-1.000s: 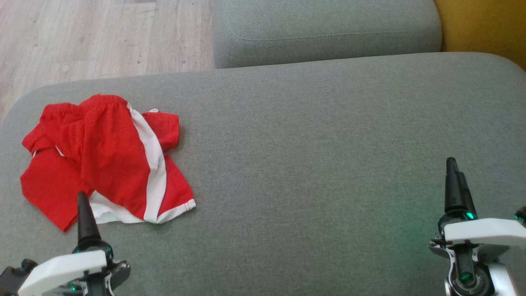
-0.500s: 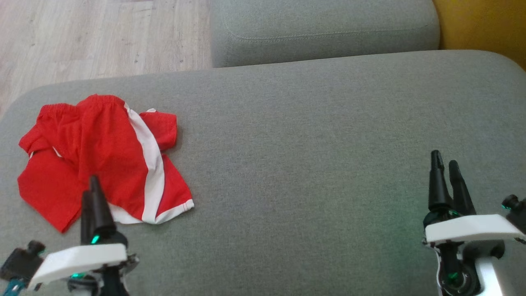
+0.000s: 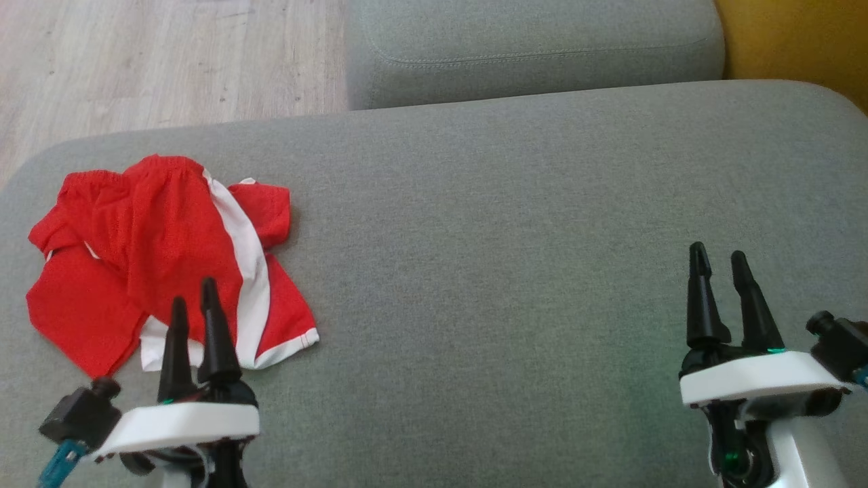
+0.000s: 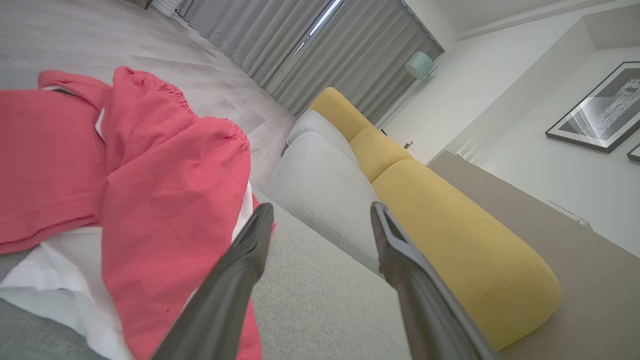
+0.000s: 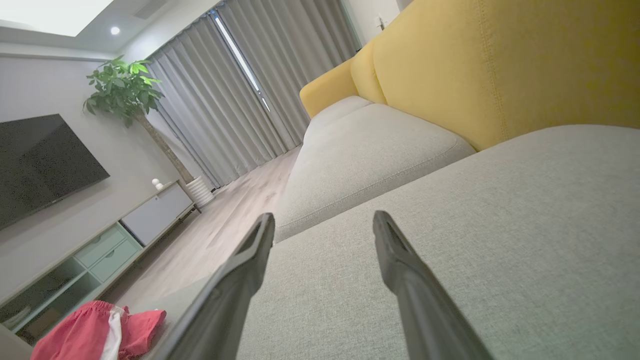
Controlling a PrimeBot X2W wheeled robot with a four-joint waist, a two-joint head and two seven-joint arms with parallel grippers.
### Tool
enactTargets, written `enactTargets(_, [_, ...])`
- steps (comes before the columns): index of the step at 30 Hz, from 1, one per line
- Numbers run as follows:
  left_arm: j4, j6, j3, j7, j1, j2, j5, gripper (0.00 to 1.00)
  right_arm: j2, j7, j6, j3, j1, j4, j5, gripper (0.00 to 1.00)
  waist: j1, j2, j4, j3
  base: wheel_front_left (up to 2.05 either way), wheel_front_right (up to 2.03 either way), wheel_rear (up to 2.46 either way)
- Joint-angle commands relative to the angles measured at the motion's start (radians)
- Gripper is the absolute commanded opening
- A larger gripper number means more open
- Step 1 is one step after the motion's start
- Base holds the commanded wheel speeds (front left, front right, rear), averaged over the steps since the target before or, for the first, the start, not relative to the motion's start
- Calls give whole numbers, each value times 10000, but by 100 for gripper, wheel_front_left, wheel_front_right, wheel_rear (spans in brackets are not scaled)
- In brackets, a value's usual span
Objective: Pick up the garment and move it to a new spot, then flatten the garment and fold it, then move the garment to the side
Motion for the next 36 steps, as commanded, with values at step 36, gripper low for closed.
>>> enactTargets(36, [233, 501, -1348, -1202, -222, 105, 6499, 100, -92, -1218, 72, 1074, -199, -827, -5441, 100, 0, -1, -29, 4, 0, 0, 0])
